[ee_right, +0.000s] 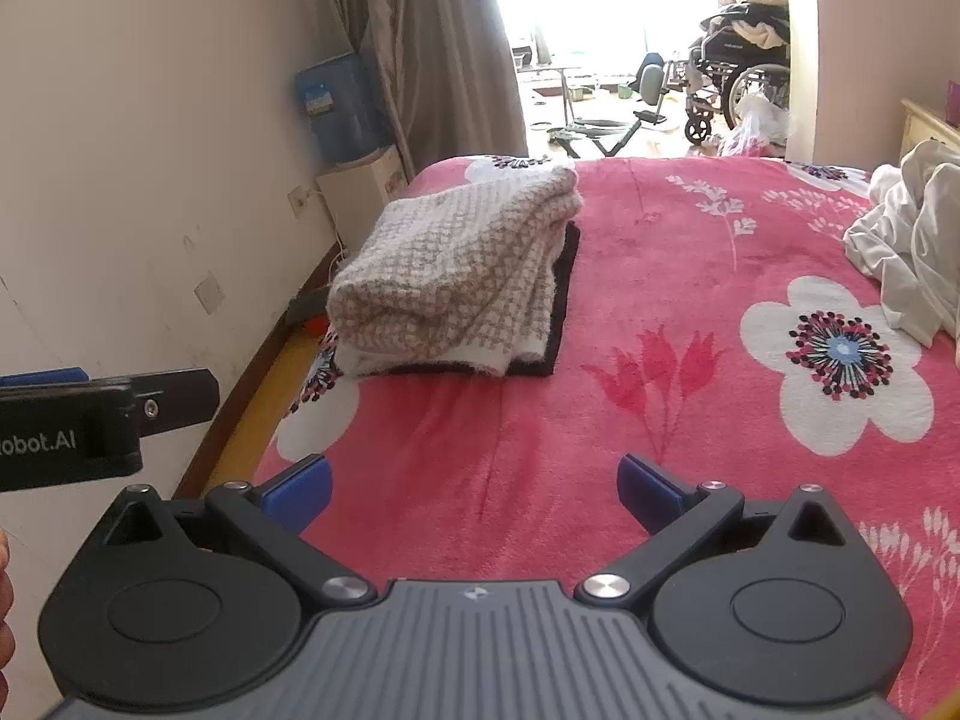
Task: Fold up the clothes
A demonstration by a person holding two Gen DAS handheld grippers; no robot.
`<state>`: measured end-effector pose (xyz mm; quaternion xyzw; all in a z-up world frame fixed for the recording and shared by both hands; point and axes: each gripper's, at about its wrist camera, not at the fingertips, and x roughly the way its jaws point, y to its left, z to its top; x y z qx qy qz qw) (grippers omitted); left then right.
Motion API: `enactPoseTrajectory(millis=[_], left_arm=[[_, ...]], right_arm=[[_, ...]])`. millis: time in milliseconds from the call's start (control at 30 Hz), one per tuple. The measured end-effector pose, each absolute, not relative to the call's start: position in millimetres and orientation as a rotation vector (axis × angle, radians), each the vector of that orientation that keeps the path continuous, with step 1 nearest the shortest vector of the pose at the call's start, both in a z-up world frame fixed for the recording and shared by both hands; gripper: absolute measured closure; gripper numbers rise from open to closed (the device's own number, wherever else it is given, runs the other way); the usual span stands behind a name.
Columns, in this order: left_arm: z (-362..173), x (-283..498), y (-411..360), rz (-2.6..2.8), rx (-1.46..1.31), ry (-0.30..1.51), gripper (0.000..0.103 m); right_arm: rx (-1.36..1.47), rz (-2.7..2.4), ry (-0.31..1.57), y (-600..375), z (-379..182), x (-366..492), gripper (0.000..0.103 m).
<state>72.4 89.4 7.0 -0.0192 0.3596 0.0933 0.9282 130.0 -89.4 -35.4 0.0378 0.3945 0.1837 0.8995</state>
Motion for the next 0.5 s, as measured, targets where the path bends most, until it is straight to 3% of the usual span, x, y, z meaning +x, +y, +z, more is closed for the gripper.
enactPoseTrajectory(millis=[500], left_arm=[[9.5, 73.9, 91.0, 0.23, -0.03, 0.735, 0.0]], right_arm=[[0.041, 0.371, 0.843, -83.7, -36.3, 130.5, 0.0]])
